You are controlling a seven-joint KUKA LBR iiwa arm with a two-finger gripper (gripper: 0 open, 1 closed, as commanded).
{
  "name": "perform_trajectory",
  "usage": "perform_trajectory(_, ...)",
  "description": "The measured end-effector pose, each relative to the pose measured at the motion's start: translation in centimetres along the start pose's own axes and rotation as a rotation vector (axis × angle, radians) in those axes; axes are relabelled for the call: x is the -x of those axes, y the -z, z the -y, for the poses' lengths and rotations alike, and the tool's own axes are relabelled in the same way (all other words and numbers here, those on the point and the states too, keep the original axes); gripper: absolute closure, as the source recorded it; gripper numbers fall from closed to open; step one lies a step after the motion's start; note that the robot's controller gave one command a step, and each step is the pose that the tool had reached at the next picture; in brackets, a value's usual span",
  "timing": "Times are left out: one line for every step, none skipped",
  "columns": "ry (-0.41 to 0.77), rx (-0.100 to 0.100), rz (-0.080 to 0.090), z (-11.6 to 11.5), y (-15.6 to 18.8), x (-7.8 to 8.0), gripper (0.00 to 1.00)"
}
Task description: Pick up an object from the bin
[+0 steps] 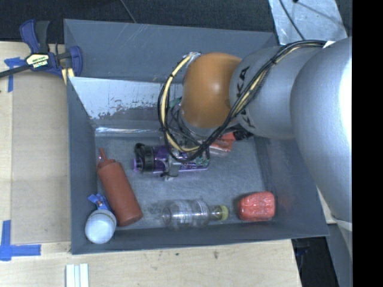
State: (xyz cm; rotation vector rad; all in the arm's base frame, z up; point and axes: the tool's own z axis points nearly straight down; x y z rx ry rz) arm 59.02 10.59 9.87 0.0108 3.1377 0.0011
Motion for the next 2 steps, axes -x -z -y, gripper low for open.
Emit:
perform_trajectory(0.0,0.0,0.0,0.0,0.0,0.0,1.0)
perform_trajectory(-0.055,-0.001,-0.001,2.4,14.7,-0.2,1.0)
